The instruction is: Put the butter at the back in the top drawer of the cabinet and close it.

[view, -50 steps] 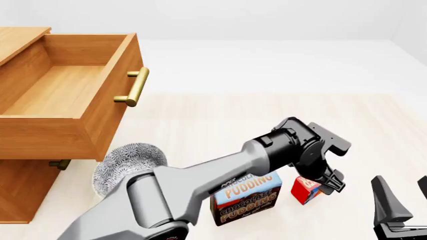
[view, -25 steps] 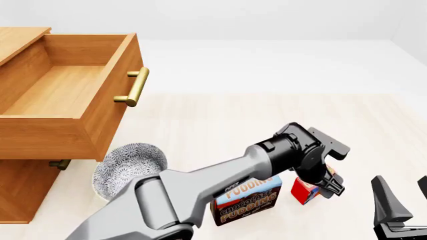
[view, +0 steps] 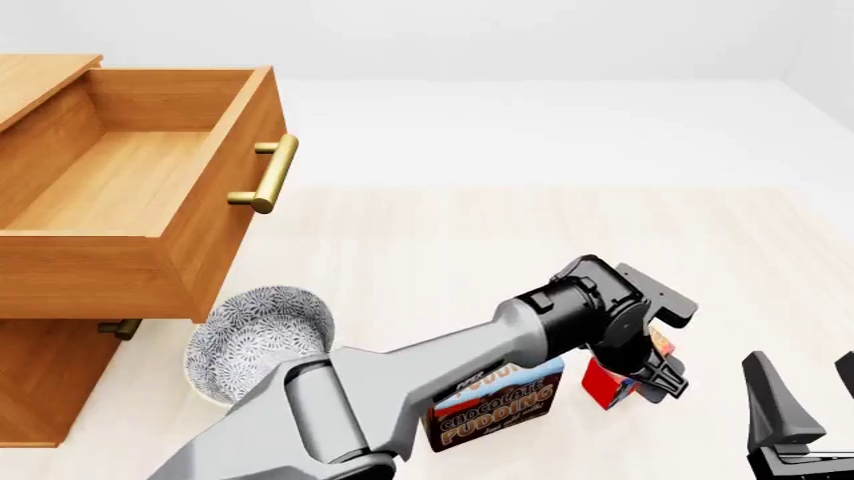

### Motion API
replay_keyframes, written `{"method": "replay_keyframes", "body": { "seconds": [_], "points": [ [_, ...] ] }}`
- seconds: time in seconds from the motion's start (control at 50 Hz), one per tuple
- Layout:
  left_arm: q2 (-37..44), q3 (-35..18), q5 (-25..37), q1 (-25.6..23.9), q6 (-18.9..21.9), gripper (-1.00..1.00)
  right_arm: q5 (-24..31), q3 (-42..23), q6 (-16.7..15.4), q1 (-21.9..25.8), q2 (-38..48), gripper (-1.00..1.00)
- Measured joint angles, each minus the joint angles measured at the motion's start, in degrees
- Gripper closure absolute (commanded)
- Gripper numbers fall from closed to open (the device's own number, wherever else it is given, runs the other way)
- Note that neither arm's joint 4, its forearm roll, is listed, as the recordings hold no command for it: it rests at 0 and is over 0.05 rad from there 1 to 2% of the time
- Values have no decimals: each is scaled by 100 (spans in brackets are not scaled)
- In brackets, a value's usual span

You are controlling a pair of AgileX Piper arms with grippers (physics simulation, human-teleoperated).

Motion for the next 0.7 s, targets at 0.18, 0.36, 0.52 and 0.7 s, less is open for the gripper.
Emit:
{"method": "replay_keyframes", "body": {
  "seconds": [0.18,0.36,0.52,0.7],
  "points": [
    [91,-76,21,-13,-30,-100,0,0,0,0,0,-100],
    [198,-147,48,-9,-79,100,0,0,0,0,0,-100],
    [216,-200,81,-10,-150,100,0,0,0,0,0,-100],
    [213,-195,81,-3,-138,100,0,0,0,0,0,-100]
  ]
}}
